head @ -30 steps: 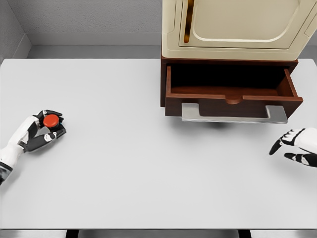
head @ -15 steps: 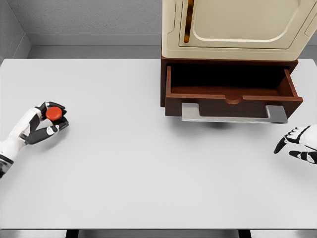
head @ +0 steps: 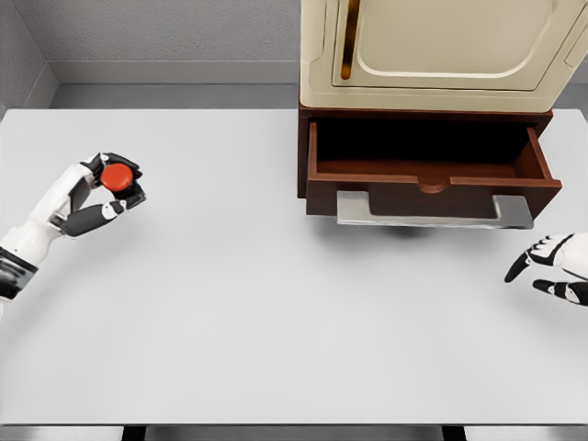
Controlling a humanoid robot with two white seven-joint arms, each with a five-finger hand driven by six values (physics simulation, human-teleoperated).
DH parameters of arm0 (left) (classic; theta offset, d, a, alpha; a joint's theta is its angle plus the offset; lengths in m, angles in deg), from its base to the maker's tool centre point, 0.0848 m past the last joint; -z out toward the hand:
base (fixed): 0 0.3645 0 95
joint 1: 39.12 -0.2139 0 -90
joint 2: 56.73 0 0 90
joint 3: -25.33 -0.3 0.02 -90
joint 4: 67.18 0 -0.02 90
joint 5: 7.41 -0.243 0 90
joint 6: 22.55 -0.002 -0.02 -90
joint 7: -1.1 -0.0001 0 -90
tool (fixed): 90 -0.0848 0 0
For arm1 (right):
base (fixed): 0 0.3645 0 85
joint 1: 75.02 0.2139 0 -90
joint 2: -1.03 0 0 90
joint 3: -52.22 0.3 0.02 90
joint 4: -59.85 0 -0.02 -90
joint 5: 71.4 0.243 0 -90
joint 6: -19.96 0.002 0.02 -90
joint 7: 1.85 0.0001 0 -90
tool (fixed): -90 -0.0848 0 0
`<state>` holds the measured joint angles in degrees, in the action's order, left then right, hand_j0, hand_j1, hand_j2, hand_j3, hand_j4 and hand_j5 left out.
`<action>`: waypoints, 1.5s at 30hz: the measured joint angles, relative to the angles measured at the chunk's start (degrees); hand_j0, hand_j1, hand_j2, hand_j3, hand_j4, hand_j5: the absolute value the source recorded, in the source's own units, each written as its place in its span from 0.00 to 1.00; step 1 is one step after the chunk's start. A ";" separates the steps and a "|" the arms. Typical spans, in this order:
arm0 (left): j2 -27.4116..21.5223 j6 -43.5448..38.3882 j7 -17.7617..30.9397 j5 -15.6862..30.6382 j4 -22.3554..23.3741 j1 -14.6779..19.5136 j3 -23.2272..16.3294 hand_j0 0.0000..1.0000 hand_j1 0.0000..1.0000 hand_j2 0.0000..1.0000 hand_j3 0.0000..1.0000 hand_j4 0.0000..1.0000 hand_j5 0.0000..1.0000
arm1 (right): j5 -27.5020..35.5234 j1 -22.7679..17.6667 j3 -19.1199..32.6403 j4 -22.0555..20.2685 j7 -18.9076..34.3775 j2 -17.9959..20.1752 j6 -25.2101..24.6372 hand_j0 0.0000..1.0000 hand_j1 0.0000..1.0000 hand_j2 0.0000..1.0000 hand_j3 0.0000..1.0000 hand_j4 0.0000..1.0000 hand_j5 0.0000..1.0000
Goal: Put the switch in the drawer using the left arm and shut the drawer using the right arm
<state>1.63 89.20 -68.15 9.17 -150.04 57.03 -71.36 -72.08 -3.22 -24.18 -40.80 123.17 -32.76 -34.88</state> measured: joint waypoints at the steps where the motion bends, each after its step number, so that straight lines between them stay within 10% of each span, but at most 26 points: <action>1: 0.02 -0.37 0.01 -0.18 -0.37 0.17 -0.33 0.41 0.41 0.41 0.41 0.41 0.41 | -0.02 0.00 0.01 0.01 0.00 -0.03 0.00 0.56 0.56 0.56 0.56 0.56 0.56; 45: 14.32 -9.82 0.04 -5.13 -5.70 16.52 -11.37 0.35 0.35 0.35 0.35 0.35 0.35 | 0.15 -3.60 2.53 -0.14 0.00 3.23 0.00 0.58 0.58 0.58 0.58 0.58 0.58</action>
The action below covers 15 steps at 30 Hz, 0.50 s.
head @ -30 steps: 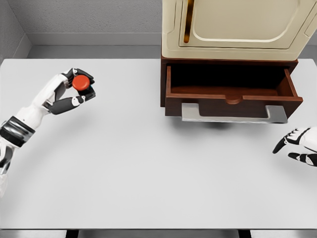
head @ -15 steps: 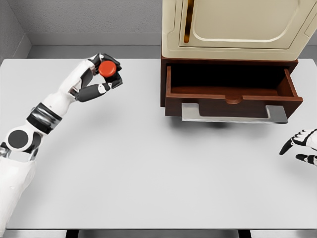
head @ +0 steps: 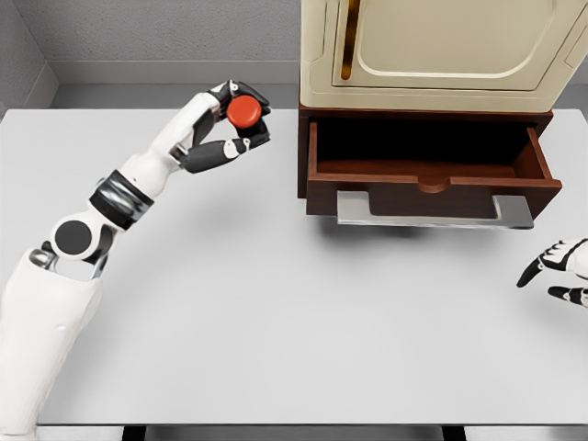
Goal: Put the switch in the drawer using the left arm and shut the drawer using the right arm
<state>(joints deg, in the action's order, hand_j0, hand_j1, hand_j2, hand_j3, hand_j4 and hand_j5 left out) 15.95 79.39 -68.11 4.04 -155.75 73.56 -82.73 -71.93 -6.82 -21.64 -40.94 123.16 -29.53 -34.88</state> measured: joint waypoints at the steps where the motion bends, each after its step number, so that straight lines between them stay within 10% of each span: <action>1: 0.08 0.01 0.00 -0.09 -0.11 0.00 -0.03 0.35 0.35 0.35 0.35 0.35 0.35 | 0.01 0.00 -0.01 0.00 0.00 0.00 0.00 0.58 0.58 0.58 0.58 0.58 0.58; 15: 2.00 0.21 0.02 -1.25 -3.72 2.55 -3.27 0.35 0.35 0.35 0.35 0.35 0.35 | 0.03 -0.18 -0.12 0.00 0.00 0.00 0.00 0.59 0.59 0.59 0.59 0.59 0.59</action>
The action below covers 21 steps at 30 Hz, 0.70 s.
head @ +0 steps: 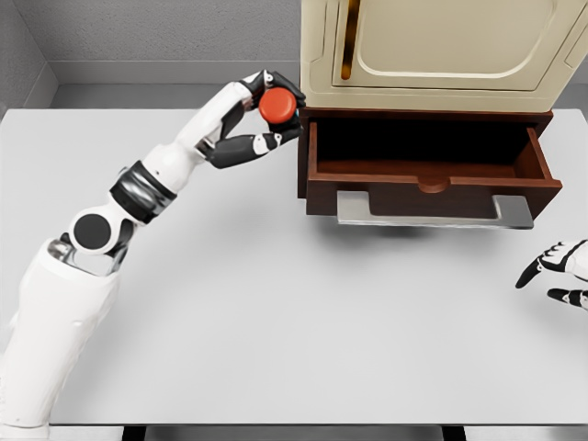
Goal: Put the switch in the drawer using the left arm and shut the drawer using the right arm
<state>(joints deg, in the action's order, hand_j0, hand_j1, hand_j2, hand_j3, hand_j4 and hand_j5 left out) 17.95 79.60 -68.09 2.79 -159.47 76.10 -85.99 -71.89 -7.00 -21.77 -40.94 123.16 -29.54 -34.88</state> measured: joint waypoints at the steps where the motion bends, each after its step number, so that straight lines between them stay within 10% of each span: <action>1: 0.19 -0.05 -0.01 -0.31 -0.09 0.35 -0.20 0.35 0.35 0.35 0.35 0.35 0.35 | 0.00 0.00 -0.01 0.00 0.00 0.00 0.00 0.59 0.59 0.59 0.59 0.59 0.59; 21: 7.14 -0.24 0.00 -11.37 3.16 5.98 -4.79 0.35 0.35 0.35 0.35 0.35 0.35 | -0.05 -0.18 -0.10 0.00 0.00 -0.02 0.00 0.59 0.59 0.59 0.59 0.59 0.59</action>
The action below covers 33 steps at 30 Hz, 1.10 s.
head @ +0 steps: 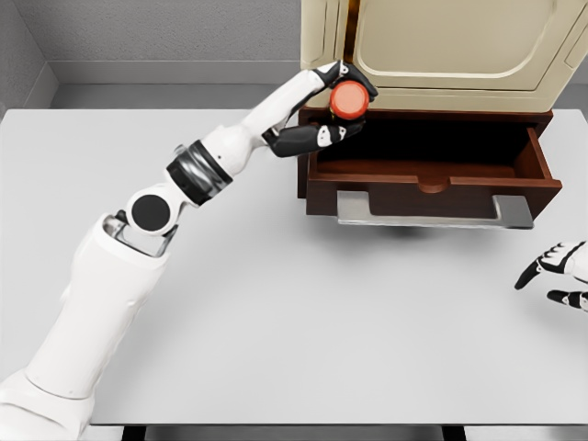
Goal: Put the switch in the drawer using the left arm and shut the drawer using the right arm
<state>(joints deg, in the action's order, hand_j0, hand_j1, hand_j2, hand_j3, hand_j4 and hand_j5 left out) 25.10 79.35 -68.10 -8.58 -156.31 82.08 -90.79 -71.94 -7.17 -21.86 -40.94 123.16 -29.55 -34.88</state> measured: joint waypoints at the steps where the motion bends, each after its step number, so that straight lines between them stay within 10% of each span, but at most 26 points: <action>1: 0.05 0.01 0.01 -0.27 0.32 0.26 -0.21 0.35 0.35 0.35 0.35 0.35 0.35 | 0.01 0.00 0.00 0.00 0.00 -0.02 0.00 0.59 0.59 0.59 0.59 0.59 0.59; 33: 1.09 4.48 -0.12 -18.87 1.75 7.21 -5.20 0.35 0.35 0.35 0.35 0.35 0.35 | -0.04 0.09 -0.27 0.00 0.00 -0.15 0.00 0.55 0.55 0.55 0.55 0.55 0.55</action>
<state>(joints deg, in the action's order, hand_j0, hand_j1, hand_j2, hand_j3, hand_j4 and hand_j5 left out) 26.18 83.83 -68.22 -27.45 -154.56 89.29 -95.98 -71.98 -7.08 -22.13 -40.94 123.16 -29.71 -34.88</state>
